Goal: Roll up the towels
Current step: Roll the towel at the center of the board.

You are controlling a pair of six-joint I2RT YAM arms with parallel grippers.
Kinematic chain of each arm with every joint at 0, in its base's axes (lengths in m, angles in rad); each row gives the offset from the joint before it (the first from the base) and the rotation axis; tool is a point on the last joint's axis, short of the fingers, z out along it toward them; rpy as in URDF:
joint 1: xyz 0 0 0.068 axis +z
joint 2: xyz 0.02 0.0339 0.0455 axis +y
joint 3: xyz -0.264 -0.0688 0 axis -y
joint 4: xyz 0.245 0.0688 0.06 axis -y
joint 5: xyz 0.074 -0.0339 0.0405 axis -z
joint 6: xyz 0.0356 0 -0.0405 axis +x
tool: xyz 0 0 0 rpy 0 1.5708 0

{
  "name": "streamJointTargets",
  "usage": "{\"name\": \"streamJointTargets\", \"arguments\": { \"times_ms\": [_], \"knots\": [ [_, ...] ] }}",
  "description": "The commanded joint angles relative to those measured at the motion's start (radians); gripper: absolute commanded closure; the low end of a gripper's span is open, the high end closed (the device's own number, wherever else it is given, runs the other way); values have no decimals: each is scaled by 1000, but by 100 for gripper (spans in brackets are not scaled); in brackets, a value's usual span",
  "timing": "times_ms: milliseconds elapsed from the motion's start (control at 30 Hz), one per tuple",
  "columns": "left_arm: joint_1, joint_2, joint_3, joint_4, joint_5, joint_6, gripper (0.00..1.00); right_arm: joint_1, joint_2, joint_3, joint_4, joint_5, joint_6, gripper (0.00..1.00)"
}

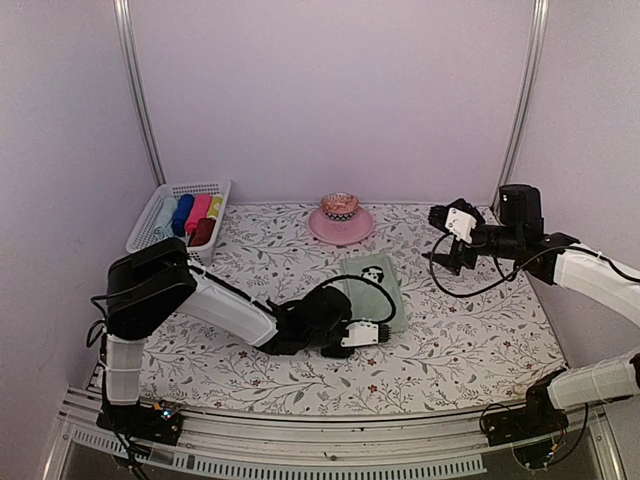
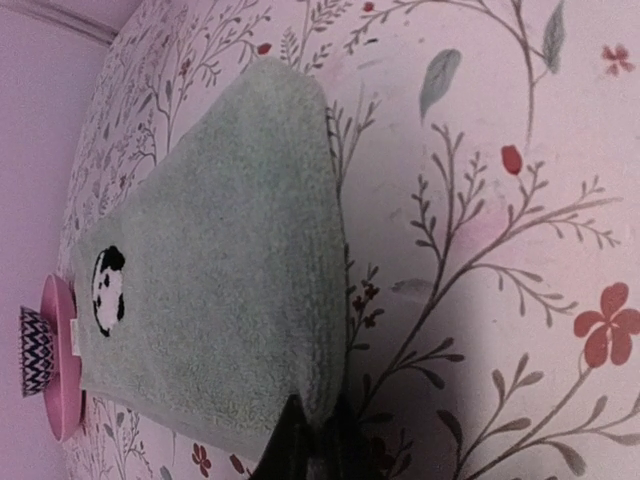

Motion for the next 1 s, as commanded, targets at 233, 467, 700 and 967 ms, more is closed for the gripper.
{"name": "streamJointTargets", "arguments": {
  "times_ms": [233, 467, 700, 967],
  "knots": [
    [11, -58, -32, -57, 175, -97, 100, 32, -13, -218, -141, -206, -496, 17],
    [16, -70, -40, -57, 193, -116, 100, 175, 140, -260, -71, -85, -499, 23],
    [22, -70, -57, -46, 193, -131, 100, 251, 299, -215, -51, 25, -430, 37],
    [25, -73, -62, -43, 200, -135, 100, 256, 353, -209, 24, 102, -367, 52]
  ]
}}
